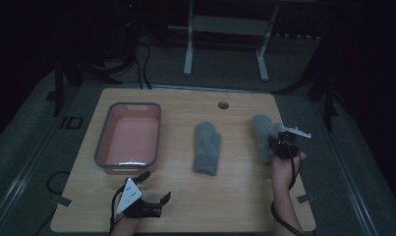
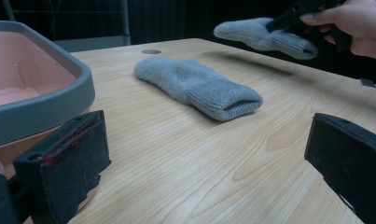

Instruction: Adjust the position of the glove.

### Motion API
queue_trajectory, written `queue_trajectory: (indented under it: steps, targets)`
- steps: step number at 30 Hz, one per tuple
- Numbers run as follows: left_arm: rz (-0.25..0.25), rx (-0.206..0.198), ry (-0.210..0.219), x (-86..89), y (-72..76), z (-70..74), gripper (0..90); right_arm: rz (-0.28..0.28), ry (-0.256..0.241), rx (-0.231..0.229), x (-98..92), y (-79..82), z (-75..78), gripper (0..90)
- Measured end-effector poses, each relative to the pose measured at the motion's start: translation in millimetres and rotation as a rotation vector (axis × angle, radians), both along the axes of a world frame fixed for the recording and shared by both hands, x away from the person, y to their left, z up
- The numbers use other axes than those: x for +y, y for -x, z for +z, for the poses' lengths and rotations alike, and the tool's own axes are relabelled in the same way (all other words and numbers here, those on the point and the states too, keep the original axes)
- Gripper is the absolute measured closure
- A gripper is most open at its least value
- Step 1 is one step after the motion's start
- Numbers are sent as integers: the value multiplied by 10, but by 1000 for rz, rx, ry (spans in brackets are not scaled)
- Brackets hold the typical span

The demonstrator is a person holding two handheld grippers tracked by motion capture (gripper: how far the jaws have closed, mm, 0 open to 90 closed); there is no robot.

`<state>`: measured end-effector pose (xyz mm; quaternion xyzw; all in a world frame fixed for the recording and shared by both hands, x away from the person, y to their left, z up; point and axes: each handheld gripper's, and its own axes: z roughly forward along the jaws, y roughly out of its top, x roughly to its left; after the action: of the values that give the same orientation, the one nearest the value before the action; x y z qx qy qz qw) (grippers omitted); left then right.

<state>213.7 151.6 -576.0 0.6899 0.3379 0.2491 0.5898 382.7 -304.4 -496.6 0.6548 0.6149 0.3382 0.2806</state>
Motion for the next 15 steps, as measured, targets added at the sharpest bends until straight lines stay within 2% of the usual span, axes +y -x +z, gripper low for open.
queue_trajectory:
  steps: [4,8,10,15]
  targets:
    - [-1,1,6,3,0,-1,3,-23,39,-3,18,122,-36,837]
    - [-2,-2,-4,-3,3,0,3,-42,18,1,21,253,-100,836]
    - [-4,-3,-6,-6,3,0,3,-40,4,12,27,289,-171,835]
    - [-9,-4,-8,-7,3,0,3,-33,16,66,37,300,-438,830]
